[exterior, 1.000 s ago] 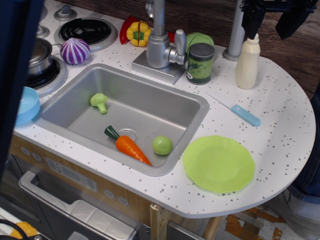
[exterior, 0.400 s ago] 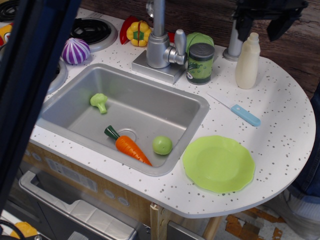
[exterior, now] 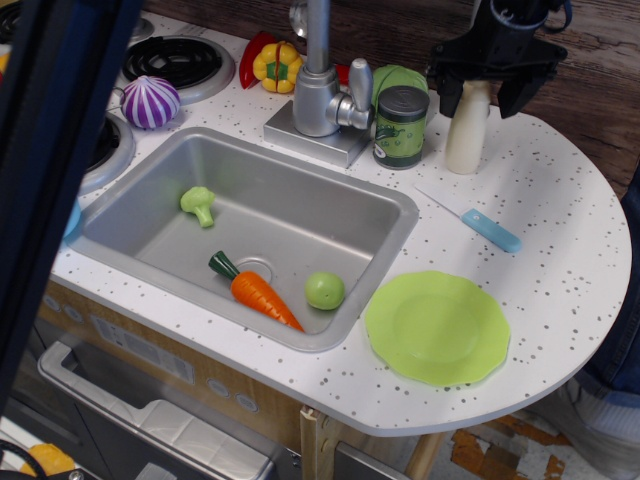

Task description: Put detergent in sink

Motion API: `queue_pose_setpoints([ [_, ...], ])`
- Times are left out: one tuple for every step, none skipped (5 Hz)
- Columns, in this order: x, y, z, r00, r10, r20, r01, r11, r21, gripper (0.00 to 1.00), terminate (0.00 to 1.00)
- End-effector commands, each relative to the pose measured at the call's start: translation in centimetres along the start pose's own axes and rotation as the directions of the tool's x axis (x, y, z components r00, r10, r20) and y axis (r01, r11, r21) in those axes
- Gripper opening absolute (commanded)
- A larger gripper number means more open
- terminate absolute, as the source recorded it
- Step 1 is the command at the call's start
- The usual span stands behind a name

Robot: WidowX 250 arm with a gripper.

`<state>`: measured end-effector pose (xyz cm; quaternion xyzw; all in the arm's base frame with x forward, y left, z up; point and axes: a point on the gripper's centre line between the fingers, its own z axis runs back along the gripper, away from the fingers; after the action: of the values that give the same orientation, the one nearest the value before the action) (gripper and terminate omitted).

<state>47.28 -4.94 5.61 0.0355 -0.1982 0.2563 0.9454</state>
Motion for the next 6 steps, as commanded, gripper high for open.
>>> queue_pose_setpoints([
  [2.0,0.0,2.2,0.997,0.009,0.083,-0.002,0.997,-0.083,1.00,0.00],
  [2.2,0.1,2.1,0.997,0.007,0.076,0.000,0.995,-0.100,0.00,0.00],
  [2.2,0.1,2.2,0.996,0.006,0.085,0.002,0.995,-0.100,0.00,0.00],
  [2.3,0.4,3.7,0.998,-0.005,0.070,0.011,0.996,-0.091,0.00,0.00],
  [2.3,1.4,8.1,0.999,-0.045,-0.004,0.045,0.999,-0.031,0.00,0.00],
  [1.3,3.3,11.2,0.997,-0.065,-0.037,0.066,0.997,0.038,0.00,0.00],
])
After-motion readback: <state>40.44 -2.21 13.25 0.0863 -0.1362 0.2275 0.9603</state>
